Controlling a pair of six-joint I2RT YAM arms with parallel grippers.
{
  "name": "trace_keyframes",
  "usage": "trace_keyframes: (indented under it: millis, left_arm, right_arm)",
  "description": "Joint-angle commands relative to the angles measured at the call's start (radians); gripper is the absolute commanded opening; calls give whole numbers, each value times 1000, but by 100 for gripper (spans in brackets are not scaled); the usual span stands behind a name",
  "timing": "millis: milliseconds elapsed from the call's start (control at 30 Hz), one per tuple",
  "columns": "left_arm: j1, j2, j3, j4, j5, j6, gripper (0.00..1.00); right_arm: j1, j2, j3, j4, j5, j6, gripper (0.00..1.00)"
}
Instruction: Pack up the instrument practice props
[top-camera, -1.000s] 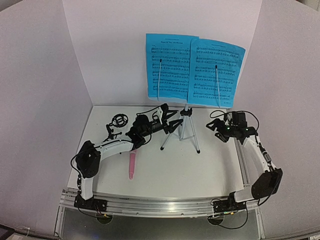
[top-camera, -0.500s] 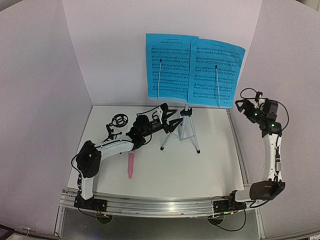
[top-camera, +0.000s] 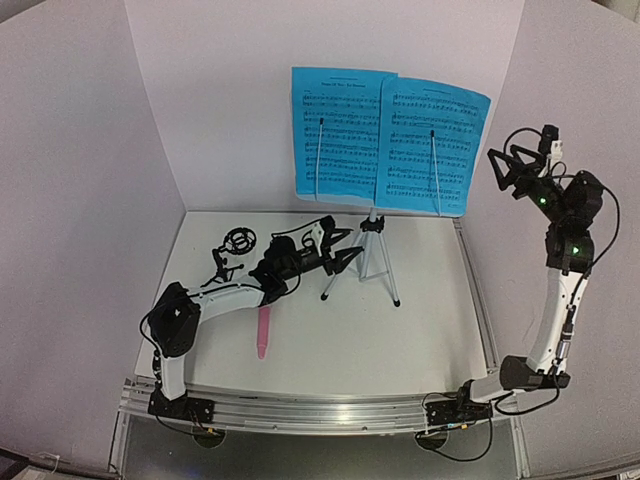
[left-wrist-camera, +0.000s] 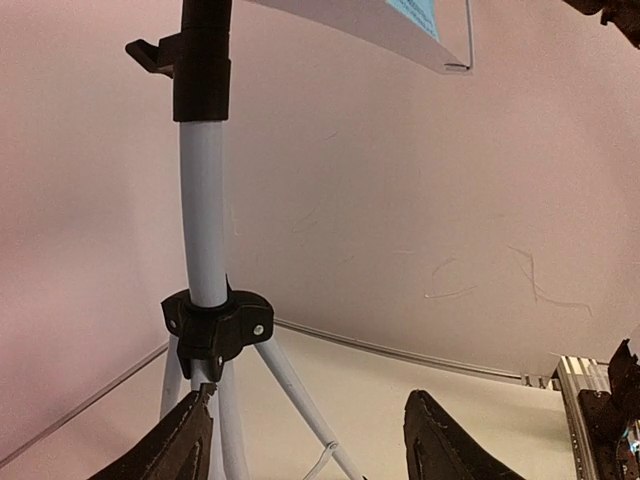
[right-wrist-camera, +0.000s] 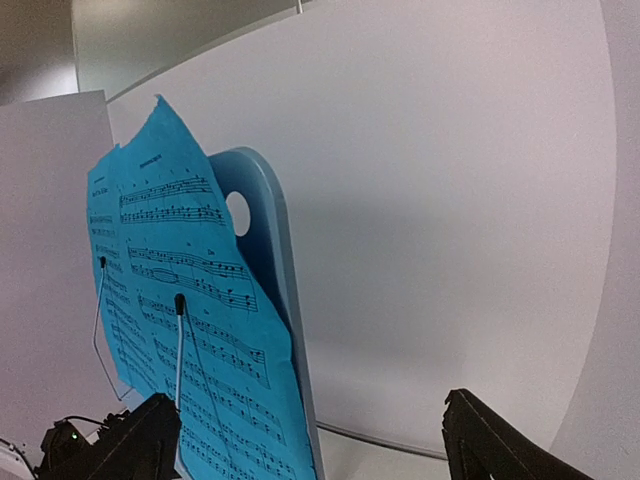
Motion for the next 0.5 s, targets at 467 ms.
trace_keyframes:
  millis: [467]
  left_arm:
    - [62, -487, 25, -375, 106, 87, 58]
  right_arm:
    - [2, 33, 14, 133, -147, 144, 86]
